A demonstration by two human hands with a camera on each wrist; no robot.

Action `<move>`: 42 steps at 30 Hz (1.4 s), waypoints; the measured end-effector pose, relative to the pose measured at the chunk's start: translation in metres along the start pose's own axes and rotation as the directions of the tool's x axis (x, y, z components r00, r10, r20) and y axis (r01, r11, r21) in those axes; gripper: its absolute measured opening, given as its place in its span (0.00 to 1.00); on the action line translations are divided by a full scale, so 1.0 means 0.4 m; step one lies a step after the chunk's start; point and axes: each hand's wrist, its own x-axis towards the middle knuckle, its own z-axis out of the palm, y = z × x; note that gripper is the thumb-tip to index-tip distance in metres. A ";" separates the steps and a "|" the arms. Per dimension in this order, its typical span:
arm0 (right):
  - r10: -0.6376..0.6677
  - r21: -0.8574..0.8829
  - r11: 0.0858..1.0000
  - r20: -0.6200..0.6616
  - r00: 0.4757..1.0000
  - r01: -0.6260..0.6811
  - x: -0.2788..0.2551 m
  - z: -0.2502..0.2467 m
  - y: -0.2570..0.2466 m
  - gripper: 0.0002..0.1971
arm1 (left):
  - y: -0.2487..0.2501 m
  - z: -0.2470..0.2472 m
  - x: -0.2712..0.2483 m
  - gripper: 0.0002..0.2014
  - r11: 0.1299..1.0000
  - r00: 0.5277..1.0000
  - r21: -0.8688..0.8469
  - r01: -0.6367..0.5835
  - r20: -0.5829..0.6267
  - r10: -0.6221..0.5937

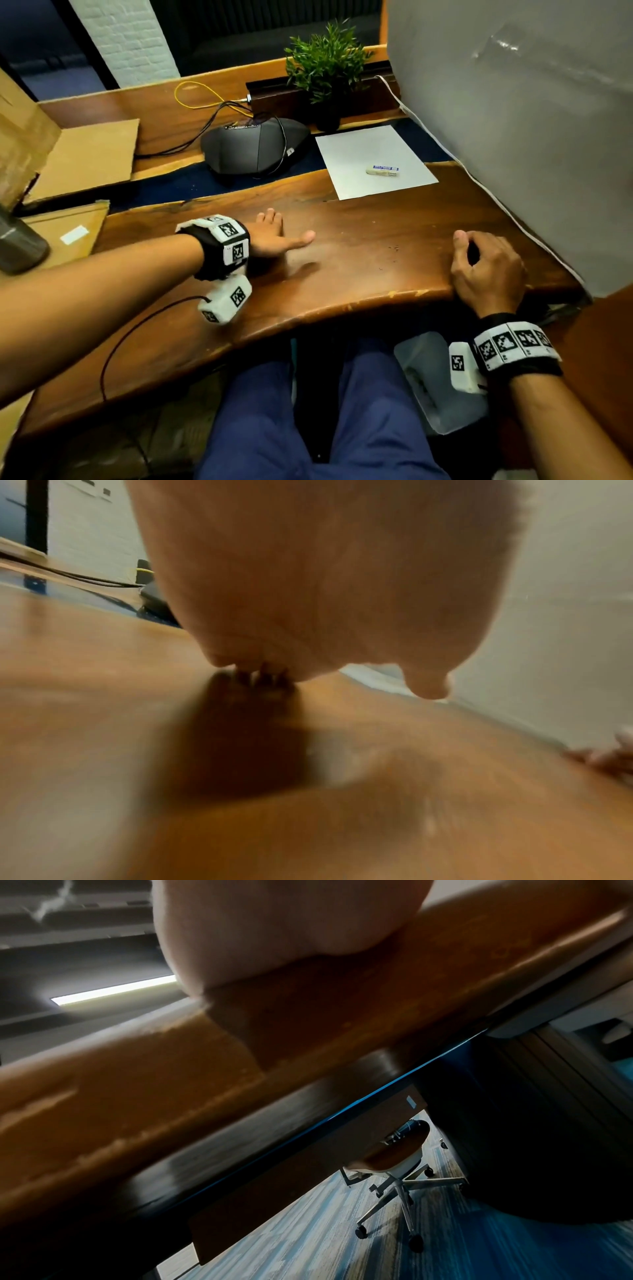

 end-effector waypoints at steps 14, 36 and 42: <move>0.010 0.005 1.000 0.016 1.000 -0.010 0.000 -0.004 -0.001 0.19 | 0.281 0.062 -0.040 0.50 0.884 0.883 0.022 -0.466 0.078 0.463; 0.030 0.216 0.976 -0.054 0.998 -0.017 -0.001 -0.014 0.011 0.19 | 0.407 0.160 -0.077 0.71 0.962 0.959 0.020 -0.273 -0.078 0.273; -0.318 0.424 0.875 0.138 0.938 0.234 -0.183 -0.077 -0.080 0.21 | 0.269 0.115 -0.091 0.70 0.964 0.978 0.170 -0.203 -0.008 0.208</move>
